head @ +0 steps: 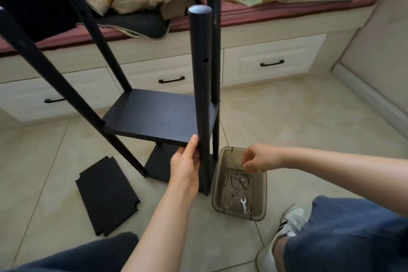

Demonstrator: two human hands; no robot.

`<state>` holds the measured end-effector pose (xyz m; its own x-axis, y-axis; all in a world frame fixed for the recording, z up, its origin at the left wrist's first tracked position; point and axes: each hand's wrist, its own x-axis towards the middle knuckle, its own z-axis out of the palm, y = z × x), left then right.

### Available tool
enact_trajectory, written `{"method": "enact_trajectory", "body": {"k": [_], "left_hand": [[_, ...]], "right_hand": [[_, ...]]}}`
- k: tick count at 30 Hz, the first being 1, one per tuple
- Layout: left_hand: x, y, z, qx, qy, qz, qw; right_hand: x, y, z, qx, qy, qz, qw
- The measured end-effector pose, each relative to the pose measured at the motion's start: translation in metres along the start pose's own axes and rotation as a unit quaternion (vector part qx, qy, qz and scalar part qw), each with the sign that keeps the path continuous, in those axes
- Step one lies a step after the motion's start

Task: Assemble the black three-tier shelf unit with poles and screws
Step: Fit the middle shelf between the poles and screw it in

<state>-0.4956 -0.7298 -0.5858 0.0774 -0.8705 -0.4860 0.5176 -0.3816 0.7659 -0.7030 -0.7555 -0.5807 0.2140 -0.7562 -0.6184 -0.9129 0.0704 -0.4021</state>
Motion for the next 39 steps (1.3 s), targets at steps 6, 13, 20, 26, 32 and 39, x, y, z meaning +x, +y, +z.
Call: {"method": "enact_trajectory", "body": {"k": [6, 13, 20, 26, 32, 39], "left_hand": [[0.002, -0.002, -0.008, 0.018, -0.041, 0.007, 0.999], [0.006, -0.002, -0.008, 0.028, -0.038, 0.01, 0.999], [0.007, -0.006, -0.009, 0.024, -0.036, 0.001, 0.999], [0.01, -0.005, -0.012, 0.022, -0.032, -0.02, 0.999], [0.01, -0.004, -0.014, 0.027, -0.044, -0.022, 0.998], [0.011, -0.005, -0.015, 0.039, -0.03, -0.015, 0.999]], "right_hand": [[0.064, -0.009, 0.057, -0.085, -0.18, 0.068, 0.978], [0.112, -0.008, 0.108, -0.059, -0.168, 0.067, 0.982], [0.136, 0.048, 0.152, 0.031, -0.02, 0.116, 0.993], [0.141, 0.062, 0.184, 0.12, 0.006, 0.105, 0.987], [0.142, 0.067, 0.189, 0.077, 0.016, 0.092, 0.993], [0.134, 0.07, 0.19, -0.033, 0.027, 0.06, 0.997]]}}
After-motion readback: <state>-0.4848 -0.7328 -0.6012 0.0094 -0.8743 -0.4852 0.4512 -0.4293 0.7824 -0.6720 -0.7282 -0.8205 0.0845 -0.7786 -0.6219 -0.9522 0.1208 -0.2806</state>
